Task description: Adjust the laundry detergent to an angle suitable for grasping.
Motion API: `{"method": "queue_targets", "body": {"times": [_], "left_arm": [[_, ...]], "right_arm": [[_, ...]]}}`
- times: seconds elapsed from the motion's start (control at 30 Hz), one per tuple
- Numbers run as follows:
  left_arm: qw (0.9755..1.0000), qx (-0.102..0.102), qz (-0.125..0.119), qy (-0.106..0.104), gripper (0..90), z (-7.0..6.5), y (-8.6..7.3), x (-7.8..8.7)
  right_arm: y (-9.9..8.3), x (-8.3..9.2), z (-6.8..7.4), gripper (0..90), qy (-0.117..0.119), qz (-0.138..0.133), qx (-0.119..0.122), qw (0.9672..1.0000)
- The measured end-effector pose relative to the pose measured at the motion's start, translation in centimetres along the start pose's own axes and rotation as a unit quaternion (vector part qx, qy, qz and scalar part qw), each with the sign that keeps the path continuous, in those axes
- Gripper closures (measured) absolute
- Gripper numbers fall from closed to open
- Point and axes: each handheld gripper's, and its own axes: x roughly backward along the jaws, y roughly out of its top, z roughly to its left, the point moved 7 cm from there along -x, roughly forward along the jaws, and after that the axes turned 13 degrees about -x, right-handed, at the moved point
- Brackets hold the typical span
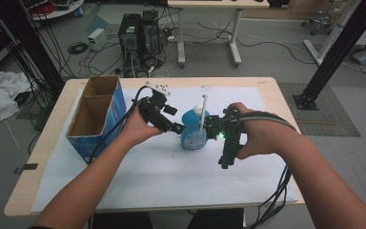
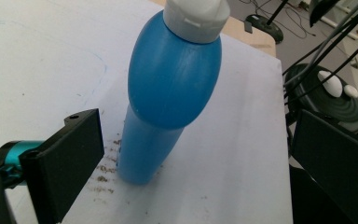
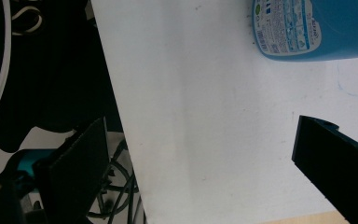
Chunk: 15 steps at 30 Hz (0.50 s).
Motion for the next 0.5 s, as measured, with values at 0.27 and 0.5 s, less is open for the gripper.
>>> {"method": "queue_targets", "body": {"times": [0.27, 0.5], "left_arm": [[0.9999, -0.005, 0.011, 0.009, 2.6, 0.5, 0.0, -1.4], [0.9997, -0.010, 0.021, 0.009, 2.6, 0.6, 0.4, -2.4]], "right_arm": [[-0.2, -0.1, 0.0, 3.3, -0.001, 0.002, -0.005, 1.0000], [-0.3, -0.2, -0.2, 3.3, 0.000, 0.002, -0.006, 1.0000]]}}
